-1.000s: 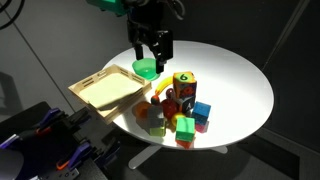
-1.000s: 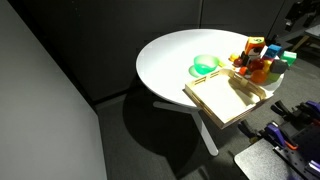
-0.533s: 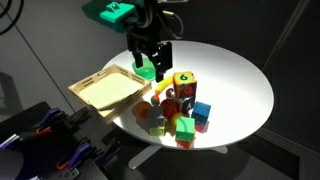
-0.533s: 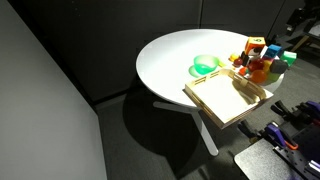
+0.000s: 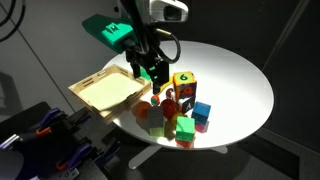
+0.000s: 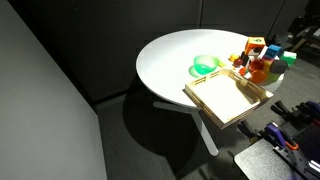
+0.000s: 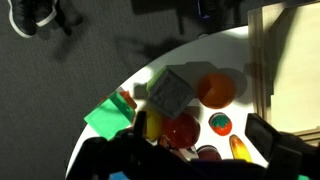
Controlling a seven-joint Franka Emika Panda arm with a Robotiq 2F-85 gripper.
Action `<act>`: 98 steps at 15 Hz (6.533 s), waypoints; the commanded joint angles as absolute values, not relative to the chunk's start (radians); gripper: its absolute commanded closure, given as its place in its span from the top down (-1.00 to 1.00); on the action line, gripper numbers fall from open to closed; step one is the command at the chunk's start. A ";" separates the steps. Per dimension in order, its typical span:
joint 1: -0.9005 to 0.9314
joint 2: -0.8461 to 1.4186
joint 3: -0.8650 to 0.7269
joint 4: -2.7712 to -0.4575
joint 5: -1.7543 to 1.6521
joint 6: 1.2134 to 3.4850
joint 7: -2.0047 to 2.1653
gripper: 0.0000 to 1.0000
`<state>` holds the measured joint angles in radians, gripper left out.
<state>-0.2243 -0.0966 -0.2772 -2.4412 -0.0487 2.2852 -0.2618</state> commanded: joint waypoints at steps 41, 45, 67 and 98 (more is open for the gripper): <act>-0.245 0.097 -0.261 -2.268 -0.055 2.290 -0.261 1.00; -0.244 0.117 -0.251 -2.266 -0.058 2.285 -0.256 1.00; -0.227 0.146 -0.215 -2.330 -0.072 2.304 -0.255 1.00; -0.260 0.195 -0.257 -2.312 -0.165 2.479 -0.230 1.00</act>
